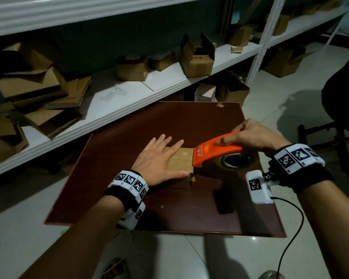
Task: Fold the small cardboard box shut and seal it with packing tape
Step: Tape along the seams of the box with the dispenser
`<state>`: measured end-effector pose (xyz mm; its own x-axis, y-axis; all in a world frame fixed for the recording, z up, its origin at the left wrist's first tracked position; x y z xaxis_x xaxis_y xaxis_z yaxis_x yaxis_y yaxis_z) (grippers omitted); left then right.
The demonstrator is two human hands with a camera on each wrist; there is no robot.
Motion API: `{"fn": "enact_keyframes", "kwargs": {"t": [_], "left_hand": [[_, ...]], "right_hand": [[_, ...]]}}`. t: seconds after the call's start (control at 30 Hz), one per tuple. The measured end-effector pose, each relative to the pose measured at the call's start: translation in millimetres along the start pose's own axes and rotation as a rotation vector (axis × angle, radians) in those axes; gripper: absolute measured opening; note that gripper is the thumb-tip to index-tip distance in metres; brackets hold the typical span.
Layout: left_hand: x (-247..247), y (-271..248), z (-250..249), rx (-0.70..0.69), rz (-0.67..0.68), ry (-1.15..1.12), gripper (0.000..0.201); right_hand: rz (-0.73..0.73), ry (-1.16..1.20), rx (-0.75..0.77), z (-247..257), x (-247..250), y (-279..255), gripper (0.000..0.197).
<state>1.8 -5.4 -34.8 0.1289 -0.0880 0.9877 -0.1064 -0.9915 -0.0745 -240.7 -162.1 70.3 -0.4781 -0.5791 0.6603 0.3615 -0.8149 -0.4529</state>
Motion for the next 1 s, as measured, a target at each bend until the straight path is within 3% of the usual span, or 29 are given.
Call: {"fn": "enact_keyframes", "kwargs": {"t": [0.27,0.53,0.77,1.0], "left_hand": [[3,5,2,-0.048,0.026,0.018,0.117],[7,5,1,-0.094,-0.01,0.009,0.105],[5,6,-5,0.0,-0.051,0.04,0.122],[5,9,-19,0.091,-0.101,0.09,0.109]], "right_hand": [[-0.002,0.053,0.008,-1,-3,5,0.053],[0.01,0.072,-0.002,-3,-6,7,0.052],[0.022,0.076,0.015,-7,-7,10,0.055],[0.046,0.102,0.029,-9,-8,15,0.051]]}}
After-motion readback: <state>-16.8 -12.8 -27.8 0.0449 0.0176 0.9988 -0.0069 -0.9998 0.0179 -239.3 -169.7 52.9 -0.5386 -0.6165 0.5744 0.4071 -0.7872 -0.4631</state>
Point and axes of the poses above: each hand's wrist, its own y-axis towards the middle knuckle, its own x-axis out of the back of the hand, z = x × y, the point moved 1 cm from there along y, towards the middle knuckle, and after that the axes turned 11 degrees about -x, right-handed, at the moved point
